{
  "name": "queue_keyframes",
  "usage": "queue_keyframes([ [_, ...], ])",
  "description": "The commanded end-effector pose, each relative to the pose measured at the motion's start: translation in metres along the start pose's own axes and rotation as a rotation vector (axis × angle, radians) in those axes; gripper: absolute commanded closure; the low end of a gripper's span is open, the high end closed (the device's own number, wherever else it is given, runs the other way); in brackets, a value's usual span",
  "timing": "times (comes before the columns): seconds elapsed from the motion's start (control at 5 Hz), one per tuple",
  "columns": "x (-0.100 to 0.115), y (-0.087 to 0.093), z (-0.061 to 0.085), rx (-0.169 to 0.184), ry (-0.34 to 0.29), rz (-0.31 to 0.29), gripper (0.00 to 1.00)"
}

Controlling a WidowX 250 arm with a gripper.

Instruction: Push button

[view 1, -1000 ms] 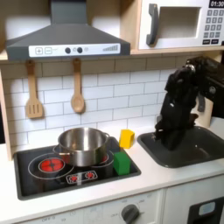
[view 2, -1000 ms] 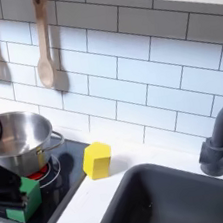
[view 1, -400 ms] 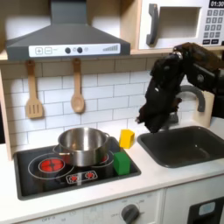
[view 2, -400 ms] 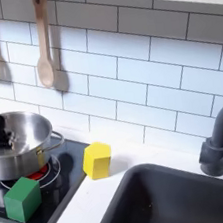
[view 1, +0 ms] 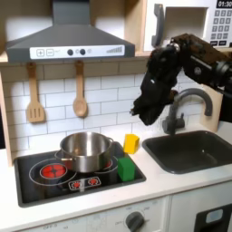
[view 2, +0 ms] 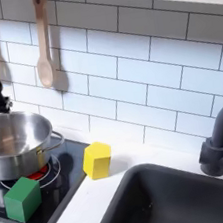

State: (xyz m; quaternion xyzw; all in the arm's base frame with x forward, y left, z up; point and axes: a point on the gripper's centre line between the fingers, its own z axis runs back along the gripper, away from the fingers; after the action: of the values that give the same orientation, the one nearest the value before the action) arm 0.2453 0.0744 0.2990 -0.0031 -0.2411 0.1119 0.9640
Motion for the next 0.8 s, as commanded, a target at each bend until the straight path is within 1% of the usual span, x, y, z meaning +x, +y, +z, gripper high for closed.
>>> queue_keyframes([
  [0.0,0.025,0.007,0.005,0.007,-0.07,0.01,1.0],
  [0.2,0.038,0.013,0.005,0.016,-0.092,0.014,1.0],
  [0.4,0.048,0.02,0.003,0.015,-0.11,0.024,1.0],
  [0.6,0.061,0.025,0.005,0.02,-0.139,0.036,1.0],
])
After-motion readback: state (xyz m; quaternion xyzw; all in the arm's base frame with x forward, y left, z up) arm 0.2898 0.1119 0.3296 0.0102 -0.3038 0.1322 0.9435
